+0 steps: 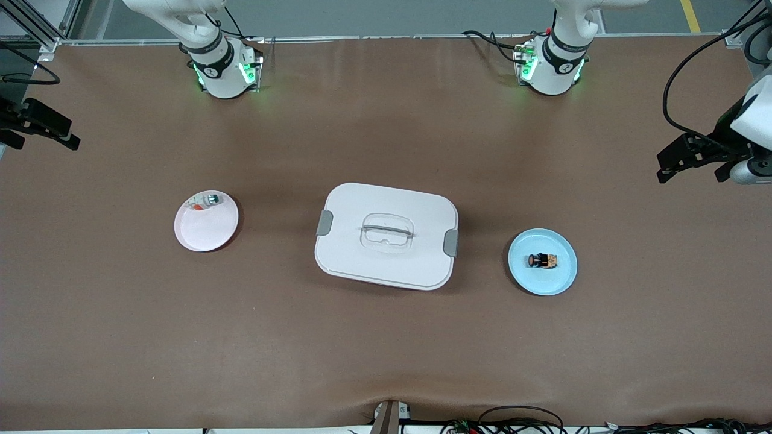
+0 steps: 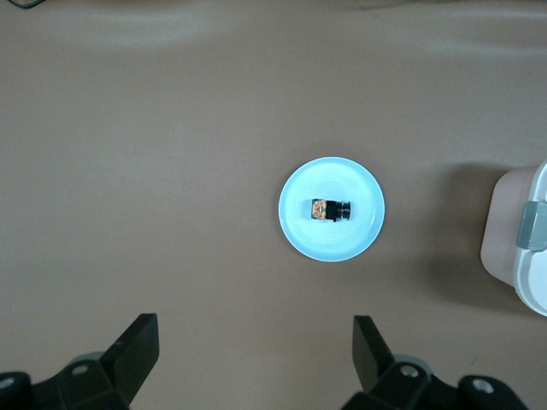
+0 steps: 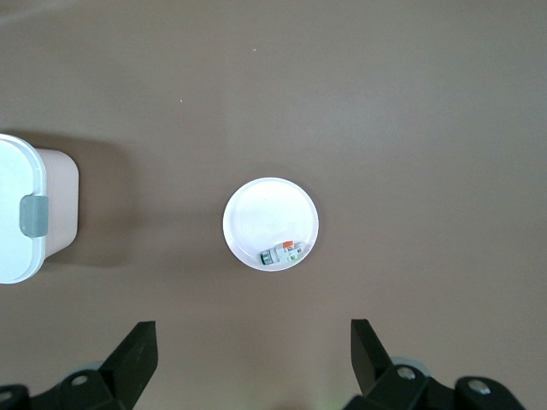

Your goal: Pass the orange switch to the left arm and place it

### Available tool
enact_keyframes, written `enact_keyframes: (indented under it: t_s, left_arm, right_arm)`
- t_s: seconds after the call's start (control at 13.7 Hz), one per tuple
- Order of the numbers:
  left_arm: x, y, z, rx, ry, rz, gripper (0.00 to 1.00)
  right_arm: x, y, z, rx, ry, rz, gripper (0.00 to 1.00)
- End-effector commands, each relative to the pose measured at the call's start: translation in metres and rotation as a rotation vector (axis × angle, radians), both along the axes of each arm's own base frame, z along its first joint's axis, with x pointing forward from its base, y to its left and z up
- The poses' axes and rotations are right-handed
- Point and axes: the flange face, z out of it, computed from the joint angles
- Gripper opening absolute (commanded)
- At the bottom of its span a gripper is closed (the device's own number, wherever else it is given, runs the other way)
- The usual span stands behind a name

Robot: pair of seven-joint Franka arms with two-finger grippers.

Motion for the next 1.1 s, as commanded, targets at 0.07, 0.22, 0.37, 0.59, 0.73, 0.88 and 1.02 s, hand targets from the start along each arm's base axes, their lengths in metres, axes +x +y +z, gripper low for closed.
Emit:
enact_keyframes:
  t_s: [0.07,0.22,0.37,0.59,0.73,0.88,1.02]
  left_arm:
    - [-0.007,0.000,0.006,-0.012,0.030,-0.018,1.00]
    - [-0.012,0.000,0.013,-0.013,0.022,-0.020,1.00]
    - [-0.015,-0.002,0.016,-0.013,0.021,-0.023,1.00]
    - [-0.018,-0.010,0.015,-0.009,0.048,-0.037,1.00]
    - [-0.024,-0.010,0.020,-0.015,0.050,-0.024,1.00]
    - [-0.027,-0.012,0.018,-0.031,0.068,-0.020,1.00]
    - [-0.031,-0.011,0.015,-0.076,0.085,-0.016,1.00]
  right_arm:
    - [-0.004,-0.003,0.007,0.015,-0.015,-0.018,1.00]
    - [-0.004,-0.003,0.008,0.015,-0.020,-0.018,1.00]
    - [-0.004,-0.003,0.008,0.015,-0.023,-0.018,1.00]
    - [-0.003,-0.003,0.008,0.015,-0.025,-0.018,1.00]
    - [-0.004,-0.003,0.008,0.015,-0.023,-0.018,1.00]
    - [-0.004,-0.004,0.008,0.015,-0.023,-0.019,1.00]
    - [-0.004,-0.004,0.008,0.015,-0.023,-0.019,1.00]
